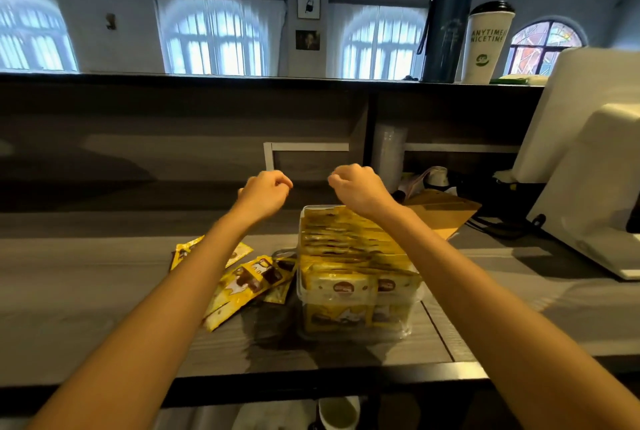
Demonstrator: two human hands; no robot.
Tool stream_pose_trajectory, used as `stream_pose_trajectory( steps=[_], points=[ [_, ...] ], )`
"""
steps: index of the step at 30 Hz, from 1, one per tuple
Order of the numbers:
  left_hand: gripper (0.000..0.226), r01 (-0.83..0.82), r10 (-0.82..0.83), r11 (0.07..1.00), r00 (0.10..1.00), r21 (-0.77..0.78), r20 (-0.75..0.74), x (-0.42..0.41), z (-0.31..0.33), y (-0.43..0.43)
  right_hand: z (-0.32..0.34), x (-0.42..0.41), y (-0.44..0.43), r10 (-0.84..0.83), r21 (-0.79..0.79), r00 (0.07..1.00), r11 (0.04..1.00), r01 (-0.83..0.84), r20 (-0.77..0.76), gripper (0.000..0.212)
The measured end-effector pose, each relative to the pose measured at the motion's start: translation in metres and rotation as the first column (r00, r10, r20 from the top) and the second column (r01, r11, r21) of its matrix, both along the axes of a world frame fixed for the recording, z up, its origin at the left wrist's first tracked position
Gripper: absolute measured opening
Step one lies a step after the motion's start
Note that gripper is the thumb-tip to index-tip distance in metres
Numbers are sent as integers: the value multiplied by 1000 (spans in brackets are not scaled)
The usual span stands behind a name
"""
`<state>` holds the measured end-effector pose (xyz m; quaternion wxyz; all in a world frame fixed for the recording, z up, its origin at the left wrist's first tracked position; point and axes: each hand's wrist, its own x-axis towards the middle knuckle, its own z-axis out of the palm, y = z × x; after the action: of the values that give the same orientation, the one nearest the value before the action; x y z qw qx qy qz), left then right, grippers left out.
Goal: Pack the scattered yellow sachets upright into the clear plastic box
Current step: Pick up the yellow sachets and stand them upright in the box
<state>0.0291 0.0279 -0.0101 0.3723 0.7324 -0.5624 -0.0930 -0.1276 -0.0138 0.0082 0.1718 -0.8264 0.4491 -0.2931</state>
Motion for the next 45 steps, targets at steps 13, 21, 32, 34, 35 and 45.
stream_pose_trajectory(
  steps=[13,21,32,34,35,45],
  points=[
    [40,-248,228,885,969,395,97,79,-76,99,-69,99,102,232,121,919,972,-203,-318,27],
    [53,-224,98,864,953,450,285,93,-90,116,-94,108,91,208,188,860,973,-134,-466,34],
    [63,-198,151,898,978,392,146,105,-94,115,-68,115,104,505,413,696,854,-317,-510,65],
    [70,-5,46,914,995,405,-91,109,-92,119,-63,117,100,507,413,645,857,-308,-572,72],
    [69,37,8,914,994,403,-109,111,-91,121,-62,119,98,511,414,630,856,-310,-585,74],
    [59,48,-71,888,997,458,32,119,-86,128,-71,121,92,302,134,693,949,-287,-654,57]
  ],
)
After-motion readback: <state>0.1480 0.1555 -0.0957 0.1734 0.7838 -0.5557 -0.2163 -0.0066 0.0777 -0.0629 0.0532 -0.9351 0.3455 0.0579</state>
